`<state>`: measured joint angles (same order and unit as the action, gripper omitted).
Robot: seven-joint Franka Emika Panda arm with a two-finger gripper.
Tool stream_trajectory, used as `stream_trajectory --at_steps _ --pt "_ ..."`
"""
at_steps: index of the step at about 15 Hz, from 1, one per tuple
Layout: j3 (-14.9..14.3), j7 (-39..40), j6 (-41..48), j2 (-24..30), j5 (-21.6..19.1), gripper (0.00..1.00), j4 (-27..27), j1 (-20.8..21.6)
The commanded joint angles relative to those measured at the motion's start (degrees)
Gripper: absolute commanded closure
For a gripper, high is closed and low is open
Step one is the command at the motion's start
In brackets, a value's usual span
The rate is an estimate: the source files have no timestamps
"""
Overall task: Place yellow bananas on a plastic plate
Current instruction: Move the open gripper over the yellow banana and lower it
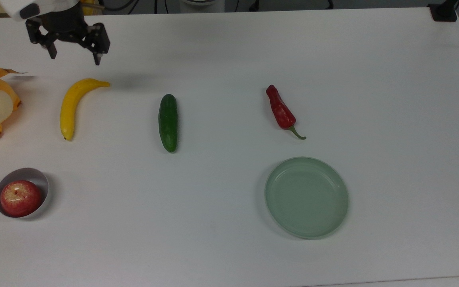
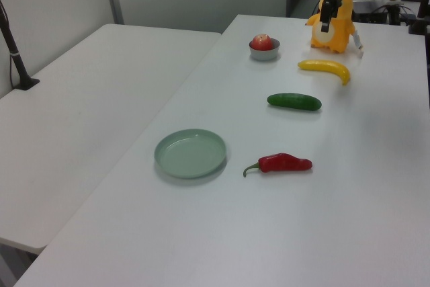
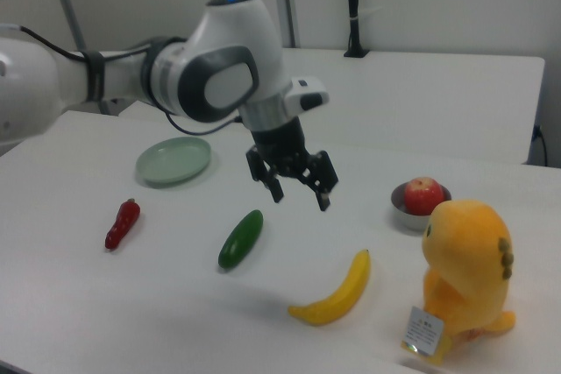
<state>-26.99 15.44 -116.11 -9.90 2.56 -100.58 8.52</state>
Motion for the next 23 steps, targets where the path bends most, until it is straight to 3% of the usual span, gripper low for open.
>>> stream_trajectory --at_steps 1,8,18,20,23 --pt "-1.1 0.6 -7.6 -3.3 -0.3 0.0 -3.9 -1.4" --pt "-1.1 0.6 -13.6 -9.6 -3.2 0.0 -4.7 -6.1" --pt "-1.0 0.2 -18.7 -14.5 -3.3 0.05 -6.2 -6.3" --pt "-0.9 0.4 -18.8 -14.8 -3.3 0.19 -6.5 -6.6" --pt "-0.6 0.4 -18.8 -15.1 -3.3 0.76 -6.8 -6.6"
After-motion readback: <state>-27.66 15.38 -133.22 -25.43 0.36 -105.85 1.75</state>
